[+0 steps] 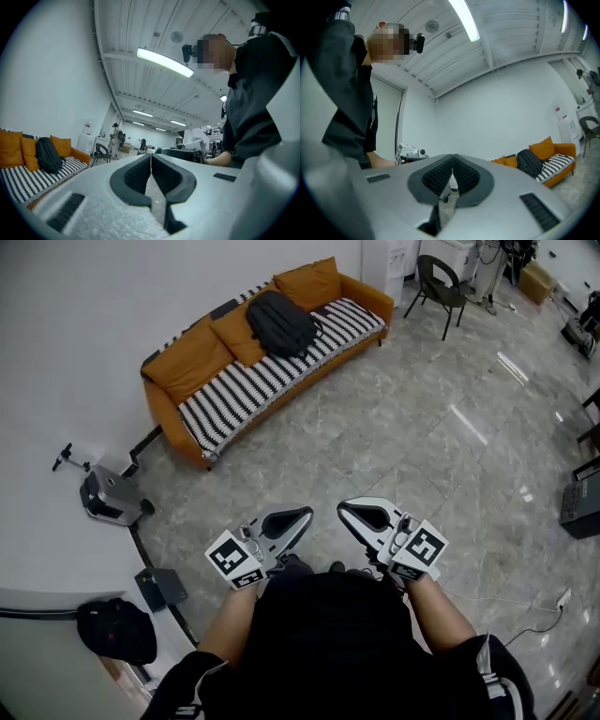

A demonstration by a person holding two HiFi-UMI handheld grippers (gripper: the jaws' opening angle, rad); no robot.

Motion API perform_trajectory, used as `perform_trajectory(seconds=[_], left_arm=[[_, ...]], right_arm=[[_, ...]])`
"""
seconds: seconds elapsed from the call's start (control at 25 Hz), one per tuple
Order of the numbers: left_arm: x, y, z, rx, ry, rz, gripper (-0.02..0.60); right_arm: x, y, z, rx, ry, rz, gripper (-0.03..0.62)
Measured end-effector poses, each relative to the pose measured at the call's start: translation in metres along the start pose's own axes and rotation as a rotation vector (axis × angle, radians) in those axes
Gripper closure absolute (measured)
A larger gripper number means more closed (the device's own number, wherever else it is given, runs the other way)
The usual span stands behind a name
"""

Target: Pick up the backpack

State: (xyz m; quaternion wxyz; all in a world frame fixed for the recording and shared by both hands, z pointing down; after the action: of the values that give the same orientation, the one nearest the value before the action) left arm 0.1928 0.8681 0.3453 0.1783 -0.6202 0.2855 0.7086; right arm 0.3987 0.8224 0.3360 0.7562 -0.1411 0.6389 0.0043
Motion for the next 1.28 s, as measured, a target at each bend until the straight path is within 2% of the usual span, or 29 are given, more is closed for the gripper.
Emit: perform_trajectory(seconds=[0.16, 0.36, 0.6, 0.96, 1.28], left_arm=[[0.001, -0.001, 0.002, 0.012, -0.013, 0.021, 0.558], [-0.002, -0.006, 0.001, 0.014, -0.015, 0.028, 0.558], [-0.007, 0.001, 0.000, 0.014, -0.008, 0.067, 0.558], [-0.006, 0.013, -0.050, -0.099, 0.023, 0.086, 0.558], [-0.010, 0.033, -0.090, -0.191, 0.064, 0.088, 0.558]], right_arm=[[0.000, 0.000, 0.012, -0.021, -0.031, -0.023, 0.568], [-0.007, -0.015, 0.035, -0.128, -0.116, -0.105, 0.568], [0.004, -0.031, 0.054, -0.211, -0.147, -0.067, 0.568], [0.013, -0.043, 0.097, -0.337, -0.166, -0.083, 0.568], [0.009, -0.058, 0.116, -0.377, -0.220, -0.102, 0.568]])
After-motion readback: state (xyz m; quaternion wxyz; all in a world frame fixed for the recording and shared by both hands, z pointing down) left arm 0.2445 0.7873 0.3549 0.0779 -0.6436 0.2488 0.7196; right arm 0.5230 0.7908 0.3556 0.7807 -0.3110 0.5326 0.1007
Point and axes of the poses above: the fingertips, and each gripper's own axes: z backward along the fingers, y to its left, x out of its top, the point moved 9 cm from there along z, backward along the fingers, and after that the axes turned 1 degree about -y, right-handed, at the moved point
